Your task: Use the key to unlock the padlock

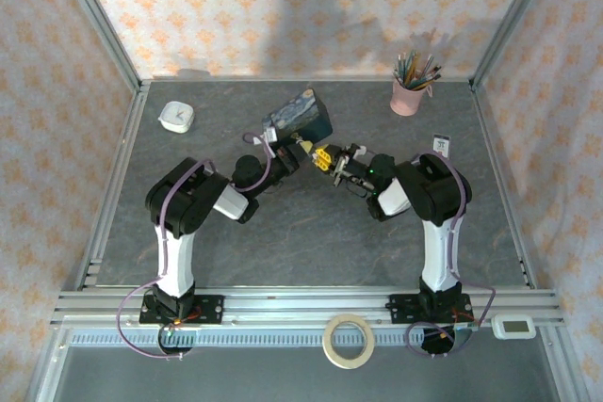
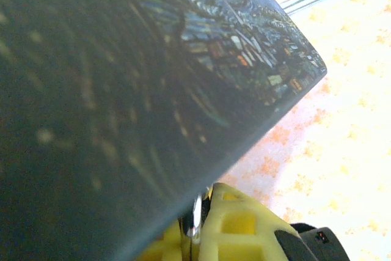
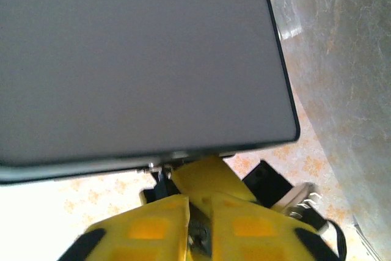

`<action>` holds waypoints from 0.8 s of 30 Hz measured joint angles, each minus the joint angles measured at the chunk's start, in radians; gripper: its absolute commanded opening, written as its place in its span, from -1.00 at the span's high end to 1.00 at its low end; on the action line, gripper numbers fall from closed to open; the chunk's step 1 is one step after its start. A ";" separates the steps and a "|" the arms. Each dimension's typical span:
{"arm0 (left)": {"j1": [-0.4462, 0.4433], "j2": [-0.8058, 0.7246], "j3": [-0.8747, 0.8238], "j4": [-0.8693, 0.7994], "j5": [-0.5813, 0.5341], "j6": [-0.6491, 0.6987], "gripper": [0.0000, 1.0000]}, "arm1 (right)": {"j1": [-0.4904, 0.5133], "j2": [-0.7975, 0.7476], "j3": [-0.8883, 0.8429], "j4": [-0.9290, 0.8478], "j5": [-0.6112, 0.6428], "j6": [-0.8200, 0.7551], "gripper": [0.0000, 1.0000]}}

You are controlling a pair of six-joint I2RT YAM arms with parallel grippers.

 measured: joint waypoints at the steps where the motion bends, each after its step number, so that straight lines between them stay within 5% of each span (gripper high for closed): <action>1: -0.004 -0.028 0.000 -0.046 -0.003 0.009 1.00 | -0.002 -0.008 -0.007 -0.011 0.000 -0.026 0.43; 7: -0.029 -0.117 0.017 -0.233 0.002 0.045 1.00 | -0.006 -0.134 -0.026 -0.200 0.027 -0.271 0.26; 15: -0.030 -0.119 0.032 -0.449 -0.048 0.055 1.00 | -0.010 -0.387 -0.030 -0.716 0.142 -0.747 0.13; 24: -0.030 -0.119 0.052 -0.498 -0.076 0.011 1.00 | -0.010 -0.472 -0.034 -1.006 0.192 -1.100 0.15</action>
